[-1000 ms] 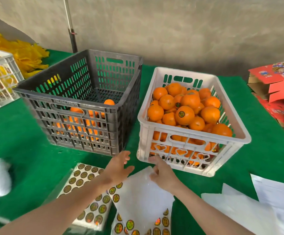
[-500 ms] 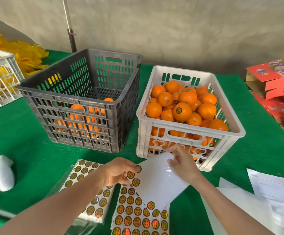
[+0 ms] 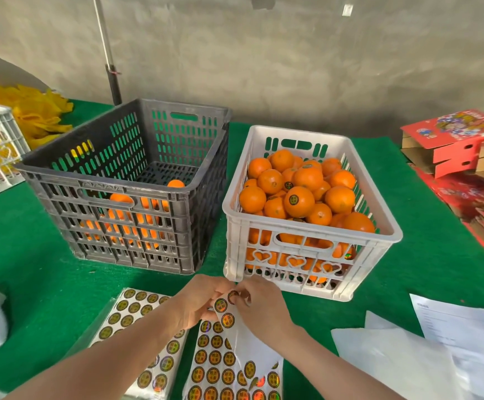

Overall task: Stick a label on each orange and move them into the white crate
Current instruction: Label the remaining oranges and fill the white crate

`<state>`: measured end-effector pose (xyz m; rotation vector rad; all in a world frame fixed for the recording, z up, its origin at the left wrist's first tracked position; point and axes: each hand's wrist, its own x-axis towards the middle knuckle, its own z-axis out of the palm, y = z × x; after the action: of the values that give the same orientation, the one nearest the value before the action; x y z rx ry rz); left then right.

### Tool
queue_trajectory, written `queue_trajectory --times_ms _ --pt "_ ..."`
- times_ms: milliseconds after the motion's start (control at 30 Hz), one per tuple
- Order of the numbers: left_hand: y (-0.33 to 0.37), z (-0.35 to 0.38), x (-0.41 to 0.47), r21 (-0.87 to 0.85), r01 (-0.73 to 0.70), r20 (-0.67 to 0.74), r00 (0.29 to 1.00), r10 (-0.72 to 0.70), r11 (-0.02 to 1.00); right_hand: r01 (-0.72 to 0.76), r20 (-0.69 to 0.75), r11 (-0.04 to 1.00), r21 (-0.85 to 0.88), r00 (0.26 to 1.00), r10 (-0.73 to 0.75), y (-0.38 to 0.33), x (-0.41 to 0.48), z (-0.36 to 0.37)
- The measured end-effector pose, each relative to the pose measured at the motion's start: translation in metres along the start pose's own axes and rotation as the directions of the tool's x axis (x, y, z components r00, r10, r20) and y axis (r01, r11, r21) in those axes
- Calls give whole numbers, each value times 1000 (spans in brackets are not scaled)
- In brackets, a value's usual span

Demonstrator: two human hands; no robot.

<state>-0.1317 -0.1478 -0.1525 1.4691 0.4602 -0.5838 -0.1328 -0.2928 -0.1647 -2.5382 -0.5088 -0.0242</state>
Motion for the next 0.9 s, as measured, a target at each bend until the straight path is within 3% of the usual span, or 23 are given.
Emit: queue_trajectory --times_ms 267,567,633,767,833,900 --pt "4 9 8 70 44 -163 986 -32 997 -18 -18 997 -70 1000 17 1 -3 10" --pt "10 5 13 217 54 -137 990 -24 975 -38 -34 963 267 998 49 0 -4 3" --pt "11 1 14 323 23 -101 995 10 946 -63 -17 924 378 997 75 -2 -5 -3" --pt "6 -10 12 628 -78 63 997 50 775 -89 -3 863 498 995 104 -10 -1 -23" --pt "2 -9 9 784 -145 141 988 54 603 -33 -24 848 530 998 54 -21 6 -33" --pt "5 -10 6 890 -265 204 959 195 370 99 -115 831 547 992 -42 -37 16 -46"
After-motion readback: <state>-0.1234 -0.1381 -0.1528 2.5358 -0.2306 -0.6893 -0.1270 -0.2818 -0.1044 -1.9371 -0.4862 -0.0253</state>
